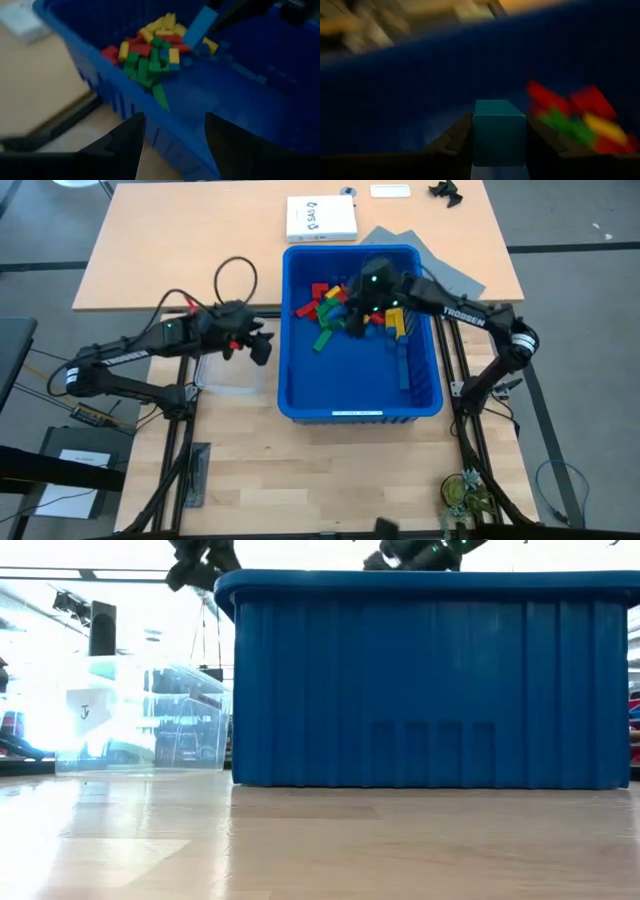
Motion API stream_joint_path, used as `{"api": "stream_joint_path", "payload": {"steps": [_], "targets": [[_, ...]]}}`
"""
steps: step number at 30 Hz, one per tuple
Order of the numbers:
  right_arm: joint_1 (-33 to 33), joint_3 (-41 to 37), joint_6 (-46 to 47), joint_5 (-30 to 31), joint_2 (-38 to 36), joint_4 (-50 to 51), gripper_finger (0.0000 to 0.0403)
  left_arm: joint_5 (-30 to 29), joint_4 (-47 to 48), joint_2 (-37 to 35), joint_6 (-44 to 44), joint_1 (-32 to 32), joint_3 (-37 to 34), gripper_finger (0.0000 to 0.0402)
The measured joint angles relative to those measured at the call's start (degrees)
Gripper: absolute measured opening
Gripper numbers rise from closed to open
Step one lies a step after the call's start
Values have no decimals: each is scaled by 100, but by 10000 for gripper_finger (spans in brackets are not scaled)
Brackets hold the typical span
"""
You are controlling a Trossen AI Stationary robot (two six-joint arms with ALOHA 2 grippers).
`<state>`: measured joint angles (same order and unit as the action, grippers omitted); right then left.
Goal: Sort blocks
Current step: Remove the blue block from the blue bin and place it into the transparent bin
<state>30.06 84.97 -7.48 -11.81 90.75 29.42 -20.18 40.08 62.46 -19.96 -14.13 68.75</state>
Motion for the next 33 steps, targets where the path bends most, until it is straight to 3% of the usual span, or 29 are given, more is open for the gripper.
{"api": "stream_joint_path", "payload": {"steps": [3,9,19,25,33], "targets": [[-393,27,265,-21,86,-921,127,107,-251,7,488,0,25,217],[-659,44,1091,-93,93,-1691,127,318,-706,52,1233,220,-94,217],[-791,43,1556,-191,99,-1877,127,-1173,-2470,830,2644,778,-236,217],[-899,42,1555,-178,99,-1862,127,-1457,-3441,1404,3340,782,-234,217],[-979,42,1538,-178,99,-1803,127,-2026,-3719,1817,3793,772,-236,200]]}}
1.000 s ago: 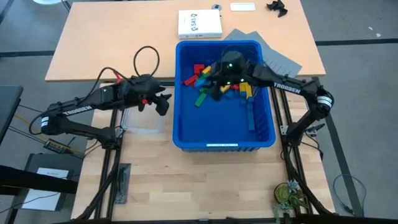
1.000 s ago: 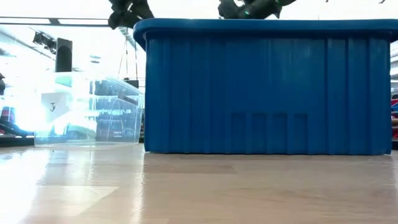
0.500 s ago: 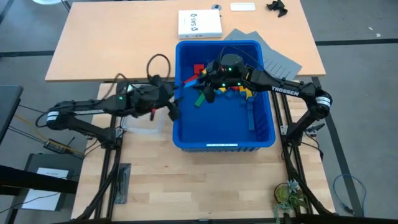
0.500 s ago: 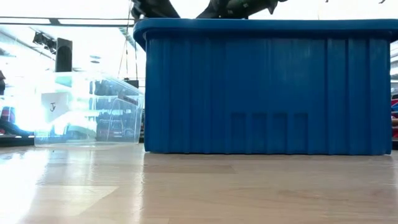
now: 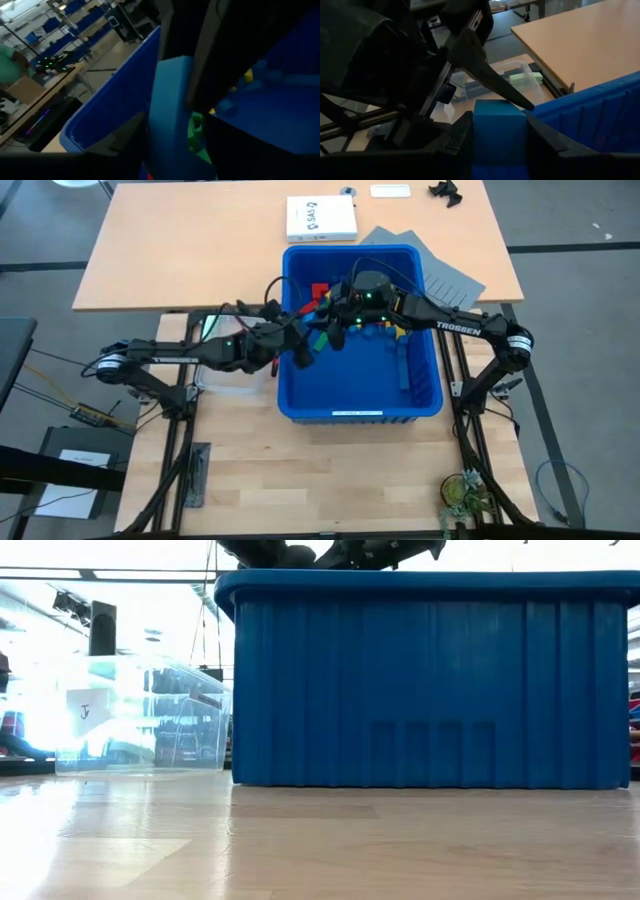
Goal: Sort blocks
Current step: Remove the blue block from the blue bin and place it into the transparent bin
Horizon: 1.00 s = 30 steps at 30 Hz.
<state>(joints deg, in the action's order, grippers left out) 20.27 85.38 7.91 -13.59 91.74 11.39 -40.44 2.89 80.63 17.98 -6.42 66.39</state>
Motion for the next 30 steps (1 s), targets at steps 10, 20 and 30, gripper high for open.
{"api": "stream_joint_path", "payload": {"steps": [10,20,30], "targets": [[0,0,253,22,11,22,167,-383,-304,6,137,17,0,128],[153,-7,-276,15,-387,74,225,-1304,31,-53,-9,46,0,125],[784,2,-1148,950,-1011,1448,228,-1699,1996,-600,-1648,-145,0,121]]}}
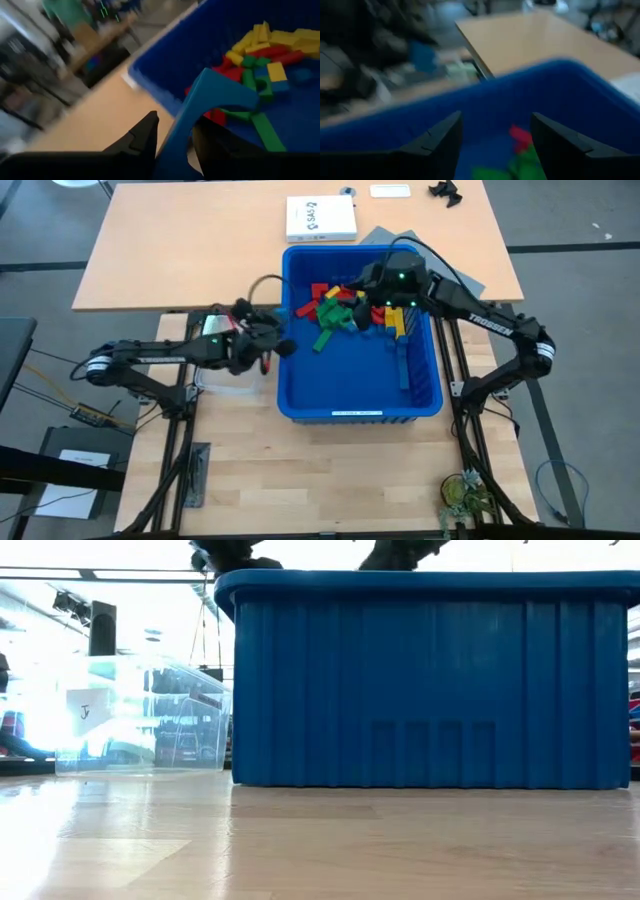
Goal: Sort blocks
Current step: Remove the blue block from the blue bin and place it into the transparent bin, then put the blue block into the transparent bin
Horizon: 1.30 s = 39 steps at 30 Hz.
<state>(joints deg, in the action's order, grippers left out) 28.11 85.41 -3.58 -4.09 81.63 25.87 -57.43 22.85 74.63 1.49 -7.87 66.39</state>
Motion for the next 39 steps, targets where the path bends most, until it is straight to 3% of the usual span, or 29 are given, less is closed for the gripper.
{"api": "stream_joint_path", "payload": {"steps": [4,10,14,18,28,39], "targets": [[249,0,-24,45,192,500,228,685,1421,-492,-1375,-342,5,122],[502,-2,-175,13,755,888,229,1958,2779,-870,-2397,-688,2,123],[608,-4,-275,45,1197,977,229,2165,3352,-875,-2780,-766,2,126],[705,-4,-359,81,1568,1209,234,2517,3546,-869,-3104,-845,2,155],[883,-4,134,307,2421,1598,281,2560,3467,-866,-3201,-856,2,267],[928,9,250,384,3256,1413,235,2520,3401,-863,-3177,-854,2,275]]}}
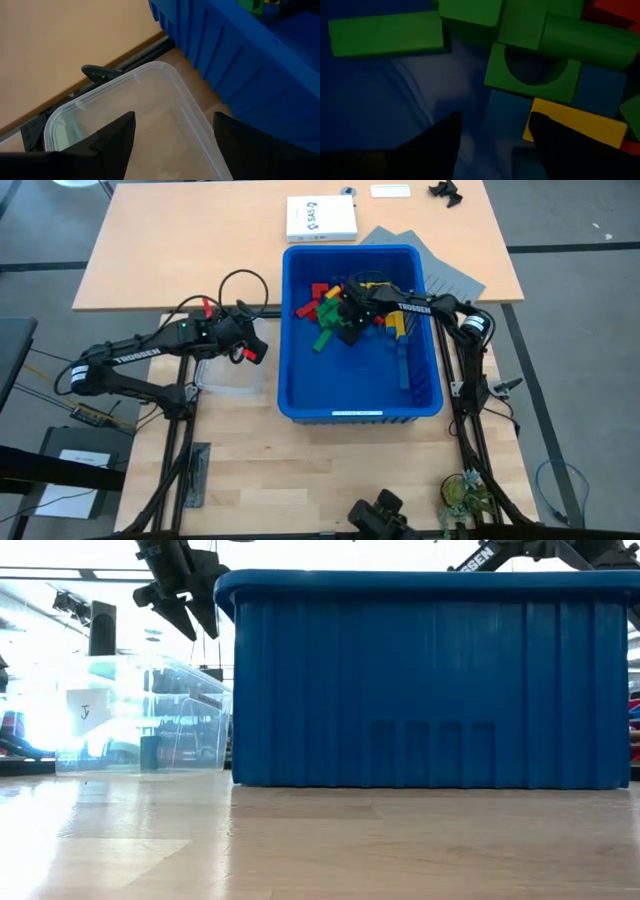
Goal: Sort blocks
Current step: Put the blue block into the transparent bin
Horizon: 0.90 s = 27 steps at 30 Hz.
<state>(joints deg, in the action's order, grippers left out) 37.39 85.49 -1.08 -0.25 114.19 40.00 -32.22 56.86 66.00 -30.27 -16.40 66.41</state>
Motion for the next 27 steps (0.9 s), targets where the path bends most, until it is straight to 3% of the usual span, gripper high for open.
{"api": "stream_joint_path", "payload": {"steps": [12,22,27], "targets": [[-248,-20,11,-289,12,54,219,-9,2,0,34,0,0,274],[-286,-109,540,-192,110,-702,216,-11,-2,0,41,0,0,274],[-303,-350,476,-235,110,-798,188,-11,-5,0,44,0,0,274]]}}
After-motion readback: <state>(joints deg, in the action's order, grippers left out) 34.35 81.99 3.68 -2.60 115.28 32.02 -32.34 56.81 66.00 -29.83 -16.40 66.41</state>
